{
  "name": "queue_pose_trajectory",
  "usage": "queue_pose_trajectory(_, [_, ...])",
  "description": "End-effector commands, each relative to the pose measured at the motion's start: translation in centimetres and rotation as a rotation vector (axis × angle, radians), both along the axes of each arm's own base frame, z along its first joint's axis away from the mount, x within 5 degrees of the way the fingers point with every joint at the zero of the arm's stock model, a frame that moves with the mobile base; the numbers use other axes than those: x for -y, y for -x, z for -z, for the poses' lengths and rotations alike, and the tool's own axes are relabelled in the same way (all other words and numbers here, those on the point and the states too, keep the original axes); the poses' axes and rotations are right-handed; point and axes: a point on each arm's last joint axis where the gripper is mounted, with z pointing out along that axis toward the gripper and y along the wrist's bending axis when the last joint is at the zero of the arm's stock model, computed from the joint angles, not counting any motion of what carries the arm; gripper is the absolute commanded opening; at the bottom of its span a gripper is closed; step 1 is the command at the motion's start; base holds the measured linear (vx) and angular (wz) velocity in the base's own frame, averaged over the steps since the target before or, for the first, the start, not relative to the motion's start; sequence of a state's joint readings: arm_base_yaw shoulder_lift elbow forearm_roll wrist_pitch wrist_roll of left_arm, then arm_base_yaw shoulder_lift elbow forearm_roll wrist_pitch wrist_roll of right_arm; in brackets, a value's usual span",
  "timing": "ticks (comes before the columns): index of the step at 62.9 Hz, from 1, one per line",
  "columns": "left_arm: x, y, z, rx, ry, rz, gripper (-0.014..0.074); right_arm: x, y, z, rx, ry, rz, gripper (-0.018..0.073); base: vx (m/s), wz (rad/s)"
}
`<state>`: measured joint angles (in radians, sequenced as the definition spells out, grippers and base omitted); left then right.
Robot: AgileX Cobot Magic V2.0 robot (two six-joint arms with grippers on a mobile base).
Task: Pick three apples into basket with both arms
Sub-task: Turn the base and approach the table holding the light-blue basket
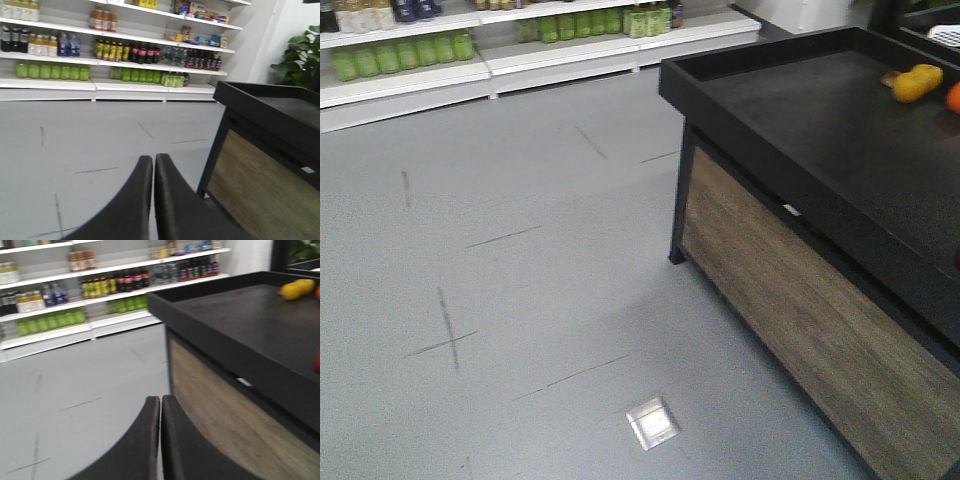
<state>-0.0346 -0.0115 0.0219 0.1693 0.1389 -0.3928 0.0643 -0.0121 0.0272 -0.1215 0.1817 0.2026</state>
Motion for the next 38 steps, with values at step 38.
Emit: queue_pose_trajectory(38, [0.09,0.07,-0.39,0.074,0.005,0.01,-0.0006,-0.04,-0.01,-0.3,0.076,0.008,-0.003,-0.0007,0.15,-0.61])
